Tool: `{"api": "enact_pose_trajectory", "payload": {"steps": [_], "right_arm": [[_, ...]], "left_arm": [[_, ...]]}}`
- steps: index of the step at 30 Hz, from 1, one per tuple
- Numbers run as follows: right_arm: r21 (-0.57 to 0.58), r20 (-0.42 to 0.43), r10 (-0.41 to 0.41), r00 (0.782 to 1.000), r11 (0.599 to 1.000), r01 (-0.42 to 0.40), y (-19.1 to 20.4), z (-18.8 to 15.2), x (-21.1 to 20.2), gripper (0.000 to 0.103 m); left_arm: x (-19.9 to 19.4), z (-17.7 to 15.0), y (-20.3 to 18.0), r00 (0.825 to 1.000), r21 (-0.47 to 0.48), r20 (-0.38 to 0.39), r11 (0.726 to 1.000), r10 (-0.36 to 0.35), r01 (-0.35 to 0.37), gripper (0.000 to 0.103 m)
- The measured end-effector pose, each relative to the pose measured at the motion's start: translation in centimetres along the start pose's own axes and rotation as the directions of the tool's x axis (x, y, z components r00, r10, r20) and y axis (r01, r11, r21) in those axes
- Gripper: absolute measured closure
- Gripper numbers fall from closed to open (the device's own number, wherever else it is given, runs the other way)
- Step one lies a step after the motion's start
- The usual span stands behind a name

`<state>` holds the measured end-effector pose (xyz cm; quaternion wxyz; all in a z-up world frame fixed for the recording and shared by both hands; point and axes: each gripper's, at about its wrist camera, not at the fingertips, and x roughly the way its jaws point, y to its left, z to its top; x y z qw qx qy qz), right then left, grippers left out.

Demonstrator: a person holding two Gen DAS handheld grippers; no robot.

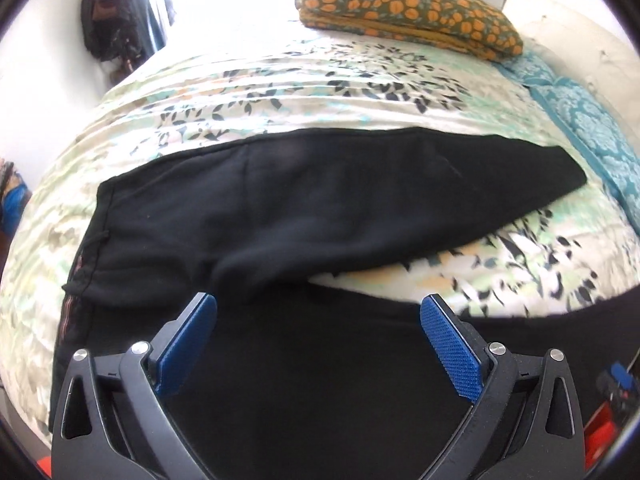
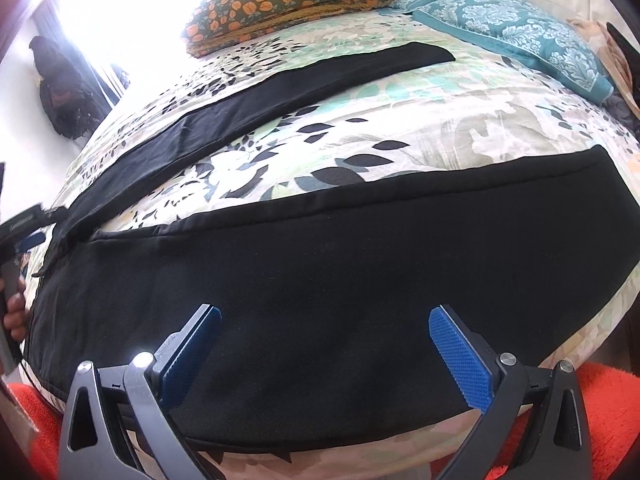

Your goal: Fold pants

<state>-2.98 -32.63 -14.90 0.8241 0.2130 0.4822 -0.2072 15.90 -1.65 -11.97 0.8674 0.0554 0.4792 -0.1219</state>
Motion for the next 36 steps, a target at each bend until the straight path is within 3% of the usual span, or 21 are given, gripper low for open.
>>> {"api": "enact_pose_trajectory", "payload": {"steps": [3,6,8,11,13,15,17,18,20,22,24,26,30,33,36], "right_arm": [[0.056,0.011,-0.019,1.000,0.998,0.018,-2.2,1.5,-0.1,0.000],[0.106,0.062,-0.058,0.996,0.993,0.051,-5.1,4.3,-0.5,0.000],[0.126,0.043,-0.114,0.993,0.986,0.107,-7.6,5.7,0.5,0.000],[0.223,-0.084,-0.207,0.975,0.949,0.221,-12.1,5.6,3.1,0.000],[0.287,-0.011,-0.178,0.984,0.942,0.173,-12.9,5.4,1.7,0.000],[0.259,0.088,-0.212,0.973,0.948,0.183,-12.1,5.6,-0.4,0.000],[0.228,0.124,-0.209,0.970,0.957,0.177,-11.3,5.6,-1.0,0.000],[0.218,0.091,-0.198,0.976,0.960,0.175,-11.2,5.6,-0.2,0.000],[0.203,-0.056,-0.200,0.978,0.957,0.208,-11.3,5.0,2.7,0.000],[0.132,-0.053,-0.270,0.961,0.952,0.275,-10.0,5.0,2.9,0.000],[0.128,0.003,-0.198,0.980,0.972,0.196,-8.9,5.9,0.9,0.000],[0.110,0.056,-0.137,0.989,0.985,0.130,-7.8,7.8,-0.7,0.000],[0.029,0.029,-0.044,0.999,0.999,0.043,-5.1,15.6,0.8,0.000],[-0.047,0.010,0.013,1.000,0.999,-0.012,-2.6,21.8,4.4,0.000],[-0.173,-0.029,0.048,0.998,0.983,-0.052,0.6,25.9,9.1,0.000]], "left_arm": [[0.1,-3.7,-1.6,0.999,0.064,-0.034,0.998,-0.001,0.003,0.001],[2.6,-6.9,-2.4,0.992,0.101,-0.121,0.994,0.042,-0.030,0.001],[2.8,-7.9,-2.4,0.995,0.099,-0.087,0.994,0.046,-0.038,0.000],[2.1,-7.3,-2.2,0.991,0.089,-0.124,0.996,0.042,-0.031,0.001],[0.7,-6.2,-1.5,0.997,0.056,-0.077,0.998,0.028,-0.024,0.001],[-0.3,-5.1,-0.4,0.999,0.023,-0.025,0.999,0.029,-0.029,0.001],[0.3,-4.3,0.7,0.999,-0.010,-0.032,0.999,0.042,-0.042,0.001],[1.1,-4.1,1.3,0.997,-0.025,-0.057,0.998,0.053,-0.054,0.001],[3.1,-3.7,2.6,0.988,-0.067,-0.132,0.993,0.085,-0.094,0.001],[3.1,-2.9,4.1,0.988,-0.148,-0.138,0.984,0.074,-0.095,0.002],[1.9,-1.2,5.0,0.998,-0.204,-0.057,0.978,0.040,-0.050,0.001],[1.8,1.1,5.2,0.998,-0.206,-0.002,0.977,0.060,-0.059,0.001],[4.5,5.7,4.8,0.994,-0.176,0.028,0.979,0.110,-0.103,0.001],[8.4,7.4,4.6,0.987,-0.159,-0.018,0.975,0.158,-0.159,0.001],[12.8,6.3,6.0,0.977,-0.129,-0.098,0.970,0.192,-0.204,0.000]]}}
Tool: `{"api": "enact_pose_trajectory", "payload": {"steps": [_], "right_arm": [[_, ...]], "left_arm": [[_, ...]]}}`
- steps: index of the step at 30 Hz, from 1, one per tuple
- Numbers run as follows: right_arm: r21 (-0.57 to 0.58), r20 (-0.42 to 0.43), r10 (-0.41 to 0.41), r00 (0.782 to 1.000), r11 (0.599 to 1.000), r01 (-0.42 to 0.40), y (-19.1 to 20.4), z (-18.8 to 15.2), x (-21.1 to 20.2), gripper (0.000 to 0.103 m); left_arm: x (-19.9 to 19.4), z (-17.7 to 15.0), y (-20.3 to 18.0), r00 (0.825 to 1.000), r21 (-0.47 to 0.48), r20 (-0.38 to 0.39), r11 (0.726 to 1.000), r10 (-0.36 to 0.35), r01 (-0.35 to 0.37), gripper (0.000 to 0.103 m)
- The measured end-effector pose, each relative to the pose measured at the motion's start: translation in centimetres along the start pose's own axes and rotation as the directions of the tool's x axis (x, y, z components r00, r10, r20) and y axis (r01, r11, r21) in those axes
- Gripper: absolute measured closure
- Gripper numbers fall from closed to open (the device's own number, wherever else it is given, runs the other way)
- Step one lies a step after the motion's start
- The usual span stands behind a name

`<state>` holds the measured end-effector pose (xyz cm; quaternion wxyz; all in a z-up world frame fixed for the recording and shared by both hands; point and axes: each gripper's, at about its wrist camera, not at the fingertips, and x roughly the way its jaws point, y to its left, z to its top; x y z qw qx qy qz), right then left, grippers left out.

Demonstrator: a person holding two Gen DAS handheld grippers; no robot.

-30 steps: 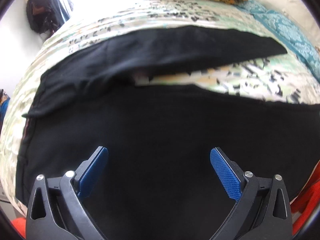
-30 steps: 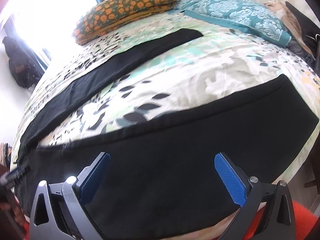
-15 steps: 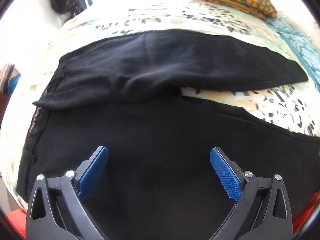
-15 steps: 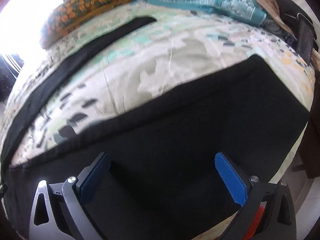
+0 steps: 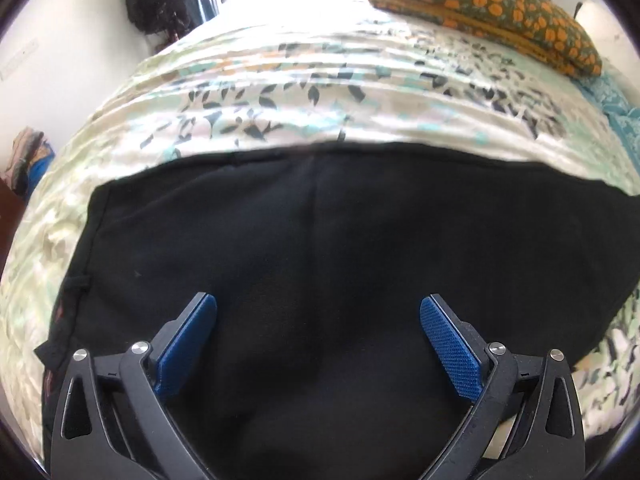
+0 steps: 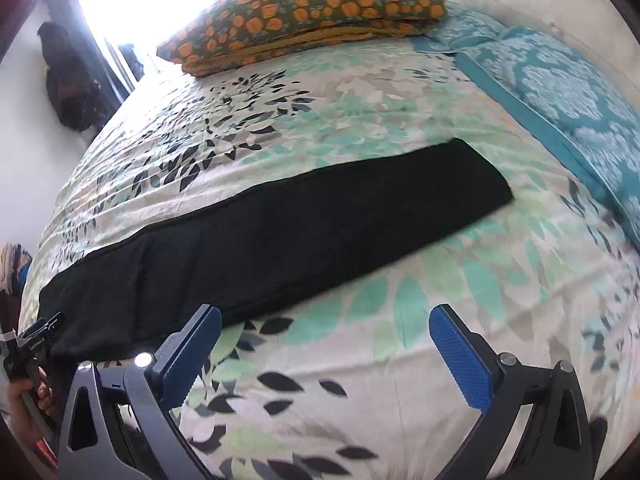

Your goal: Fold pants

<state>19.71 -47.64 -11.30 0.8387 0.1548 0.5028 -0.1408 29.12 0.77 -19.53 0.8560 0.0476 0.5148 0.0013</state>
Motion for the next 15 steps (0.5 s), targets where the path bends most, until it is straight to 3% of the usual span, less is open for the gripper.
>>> {"api": "enact_pose_trajectory", "payload": {"steps": [3,7,9,11,15], "right_arm": [[-0.087,-0.061,0.065,0.996,0.994,-0.070,0.6,2.9,5.4,0.000],[-0.071,-0.197,0.016,0.980,0.997,-0.031,-3.2,3.7,12.0,0.000],[-0.077,-0.136,-0.001,0.991,0.997,-0.010,-6.2,5.0,12.1,0.000],[-0.045,-0.078,-0.092,0.993,0.995,0.089,-9.7,7.4,11.7,0.000],[0.152,-0.091,-0.173,0.981,0.971,0.185,-17.3,12.2,12.8,0.000]], "left_arm": [[0.1,-1.8,1.0,0.994,-0.029,0.093,0.998,-0.056,0.059,0.000],[-0.2,-2.1,0.3,0.991,-0.018,0.126,0.999,-0.039,0.041,0.000],[-0.1,-2.2,0.2,0.988,-0.018,0.149,0.999,-0.037,0.040,0.000],[0.0,-2.2,0.1,0.987,-0.016,0.160,0.999,-0.035,0.038,0.000],[0.3,-2.2,0.0,0.985,-0.016,0.172,0.999,-0.032,0.036,0.000]]}}
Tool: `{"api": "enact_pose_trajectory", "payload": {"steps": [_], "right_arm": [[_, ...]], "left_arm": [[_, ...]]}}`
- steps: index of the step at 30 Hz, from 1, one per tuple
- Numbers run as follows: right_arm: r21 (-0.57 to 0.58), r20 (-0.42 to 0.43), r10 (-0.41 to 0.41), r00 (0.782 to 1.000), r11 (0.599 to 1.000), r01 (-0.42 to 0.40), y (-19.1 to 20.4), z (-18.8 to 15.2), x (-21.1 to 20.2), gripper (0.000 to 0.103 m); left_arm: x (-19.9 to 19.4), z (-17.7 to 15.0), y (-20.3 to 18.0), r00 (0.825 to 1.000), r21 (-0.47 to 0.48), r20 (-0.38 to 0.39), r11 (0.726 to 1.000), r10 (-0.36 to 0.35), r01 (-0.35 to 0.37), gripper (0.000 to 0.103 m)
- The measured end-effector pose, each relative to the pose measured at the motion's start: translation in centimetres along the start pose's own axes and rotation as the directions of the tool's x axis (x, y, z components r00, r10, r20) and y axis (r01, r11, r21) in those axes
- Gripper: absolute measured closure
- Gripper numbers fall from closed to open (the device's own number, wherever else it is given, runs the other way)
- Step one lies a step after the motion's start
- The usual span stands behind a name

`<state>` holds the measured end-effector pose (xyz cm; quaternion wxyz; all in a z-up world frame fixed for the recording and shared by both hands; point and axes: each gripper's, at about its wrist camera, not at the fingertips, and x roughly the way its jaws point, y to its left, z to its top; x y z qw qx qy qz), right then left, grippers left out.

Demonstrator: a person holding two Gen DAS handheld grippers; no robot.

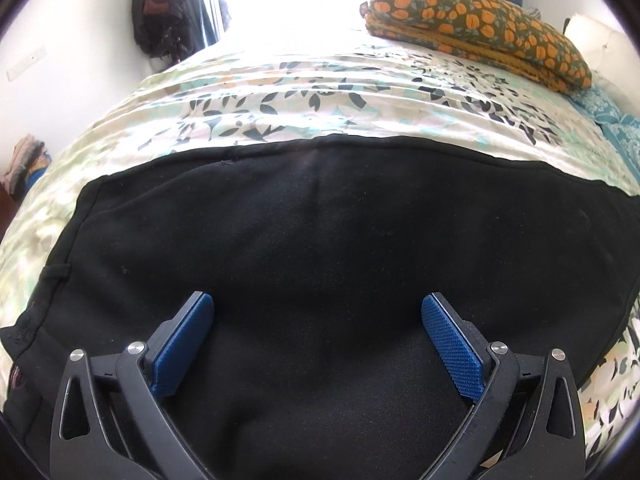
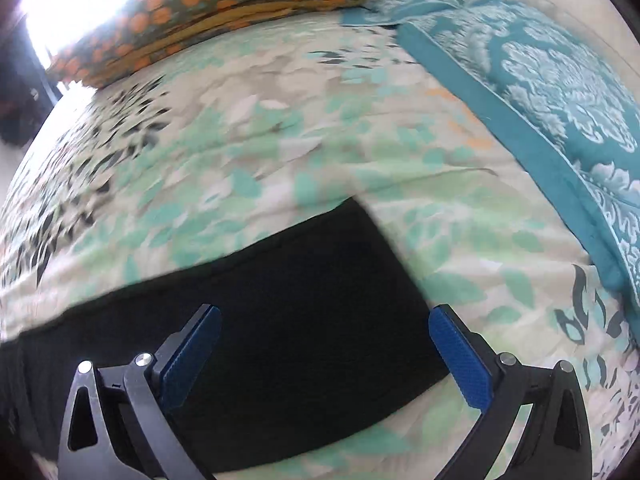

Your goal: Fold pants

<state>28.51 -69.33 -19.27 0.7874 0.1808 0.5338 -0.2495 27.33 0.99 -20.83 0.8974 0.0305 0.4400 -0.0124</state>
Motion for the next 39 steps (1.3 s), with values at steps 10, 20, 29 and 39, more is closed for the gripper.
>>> {"api": "enact_pose_trajectory", "payload": {"steps": [10,20,29,39], "right_arm": [[0.061,-0.024,0.088,0.996,0.994,-0.087,-1.4,3.1,1.8,0.097],[-0.115,0.165,0.353,0.921,0.934,-0.338,-0.5,-10.9,-19.6,0.097],[0.187,0.194,0.314,0.929,0.918,-0.349,-7.9,-34.4,-25.2,0.097],[0.283,0.355,0.259,0.898,0.886,-0.367,-7.9,-35.3,-25.7,0.097]], "left_arm": [[0.3,-0.3,-0.1,1.000,0.003,0.020,1.000,0.007,-0.007,0.000],[0.3,0.7,-0.2,0.999,0.005,-0.037,1.000,0.010,-0.009,0.000],[-5.2,0.5,2.6,0.983,-0.100,-0.146,0.990,-0.115,0.101,0.001],[-4.6,3.4,-1.4,0.902,-0.208,-0.227,0.923,-0.367,0.323,0.001]]}}
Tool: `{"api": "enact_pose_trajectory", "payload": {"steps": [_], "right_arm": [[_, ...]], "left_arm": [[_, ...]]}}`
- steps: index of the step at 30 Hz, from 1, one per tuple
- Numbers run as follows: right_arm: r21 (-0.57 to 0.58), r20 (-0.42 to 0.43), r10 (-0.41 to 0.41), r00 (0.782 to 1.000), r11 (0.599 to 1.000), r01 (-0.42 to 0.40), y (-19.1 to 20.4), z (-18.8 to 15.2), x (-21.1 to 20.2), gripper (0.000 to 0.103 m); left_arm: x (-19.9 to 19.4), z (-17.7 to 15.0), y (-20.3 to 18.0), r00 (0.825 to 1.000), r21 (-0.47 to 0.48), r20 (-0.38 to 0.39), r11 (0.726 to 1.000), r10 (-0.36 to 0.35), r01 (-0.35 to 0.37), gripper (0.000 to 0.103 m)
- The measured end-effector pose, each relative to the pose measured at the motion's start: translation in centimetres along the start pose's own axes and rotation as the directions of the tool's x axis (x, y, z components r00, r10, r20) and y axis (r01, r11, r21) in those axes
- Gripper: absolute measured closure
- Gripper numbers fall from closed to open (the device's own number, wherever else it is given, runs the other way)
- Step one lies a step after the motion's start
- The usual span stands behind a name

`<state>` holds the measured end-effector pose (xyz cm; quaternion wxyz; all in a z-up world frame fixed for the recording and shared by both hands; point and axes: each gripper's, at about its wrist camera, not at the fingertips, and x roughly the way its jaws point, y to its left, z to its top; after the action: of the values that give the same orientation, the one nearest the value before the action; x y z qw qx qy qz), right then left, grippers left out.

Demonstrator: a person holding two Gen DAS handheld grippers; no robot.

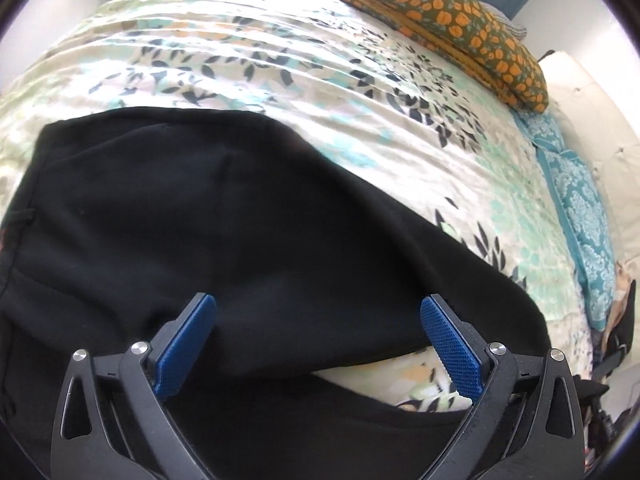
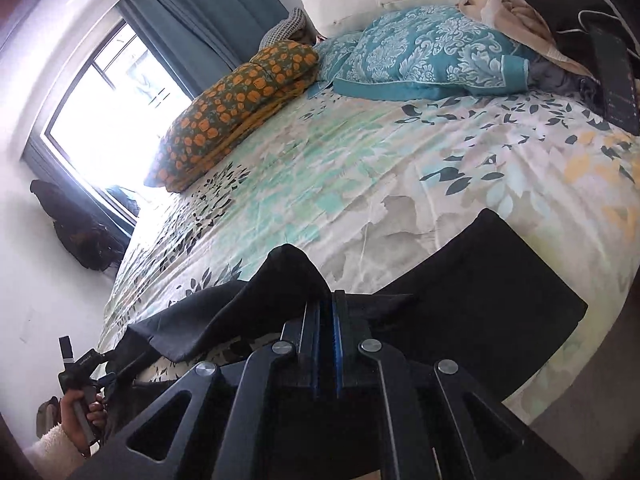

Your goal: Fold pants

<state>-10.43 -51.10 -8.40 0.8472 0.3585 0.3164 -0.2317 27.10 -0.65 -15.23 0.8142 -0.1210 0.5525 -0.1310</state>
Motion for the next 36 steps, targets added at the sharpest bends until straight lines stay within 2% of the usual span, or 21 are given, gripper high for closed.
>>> {"api": "enact_pose_trajectory", "payload": {"steps": [4,8,10,13,17,19,20,22,24,25,26,27,32,36], "right_arm": [[0.002,0.058,0.018,0.998,1.000,-0.018,-0.1,0.1,-0.8,0.097],[0.012,0.098,0.044,0.994,0.999,-0.045,-0.7,0.0,-2.0,0.097],[0.011,0.109,0.052,0.993,0.998,-0.054,-0.9,0.0,-2.3,0.097],[0.003,0.112,0.056,0.992,0.998,-0.056,-0.8,0.0,-2.5,0.097],[-0.005,0.104,0.061,0.993,0.998,-0.061,-0.6,0.0,-2.2,0.097],[-0.005,0.102,0.060,0.993,0.998,-0.060,-0.5,0.0,-2.1,0.097],[-0.004,0.101,0.058,0.993,0.998,-0.058,-0.5,0.0,-2.0,0.097],[-0.002,0.099,0.055,0.994,0.998,-0.055,-0.6,0.0,-2.0,0.097],[0.001,0.099,0.054,0.994,0.999,-0.054,-0.6,-0.1,-1.9,0.097],[0.000,0.098,0.054,0.994,0.999,-0.054,-0.6,-0.1,-1.9,0.097],[-0.001,0.097,0.053,0.994,0.999,-0.053,-0.5,-0.1,-1.9,0.097],[-0.004,0.096,0.053,0.994,0.999,-0.053,-0.4,-0.1,-1.9,0.097],[0.007,0.093,0.052,0.994,0.999,-0.053,-0.6,-0.2,-1.9,0.097],[0.033,0.084,0.050,0.995,0.998,-0.053,-1.1,-0.1,-1.6,0.097]], "left_arm": [[2.9,2.5,-1.6,0.999,-0.069,-0.024,0.997,-0.044,0.043,0.001],[6.3,4.4,-1.6,0.998,-0.175,-0.058,0.984,-0.036,0.026,0.001],[7.2,5.1,-1.4,0.999,-0.209,-0.047,0.978,-0.017,0.007,0.001],[7.7,6.0,-1.6,1.000,-0.230,-0.022,0.973,0.014,-0.019,0.001],[7.9,6.5,-1.9,1.000,-0.203,-0.012,0.979,0.023,-0.025,0.003],[7.7,6.5,-1.9,1.000,-0.198,-0.003,0.980,0.012,-0.012,0.017],[7.6,6.5,-1.8,1.000,-0.198,-0.007,0.980,0.014,-0.015,0.030],[7.4,6.4,-1.3,1.000,-0.206,-0.006,0.978,0.007,-0.008,0.036],[7.1,6.4,-0.9,1.000,-0.220,-0.010,0.976,-0.003,0.001,0.060],[7.1,6.4,-0.6,1.000,-0.227,-0.017,0.974,-0.014,0.010,0.067],[7.1,6.3,-0.4,0.999,-0.235,-0.022,0.972,-0.028,0.022,0.082],[7.1,6.3,-0.3,0.999,-0.242,-0.026,0.969,-0.048,0.040,0.092],[5.4,5.9,-0.8,0.998,-0.213,0.008,0.975,-0.061,0.061,0.098],[2.2,5.3,-0.8,0.992,-0.210,0.043,0.970,-0.116,0.122,0.099]]}}
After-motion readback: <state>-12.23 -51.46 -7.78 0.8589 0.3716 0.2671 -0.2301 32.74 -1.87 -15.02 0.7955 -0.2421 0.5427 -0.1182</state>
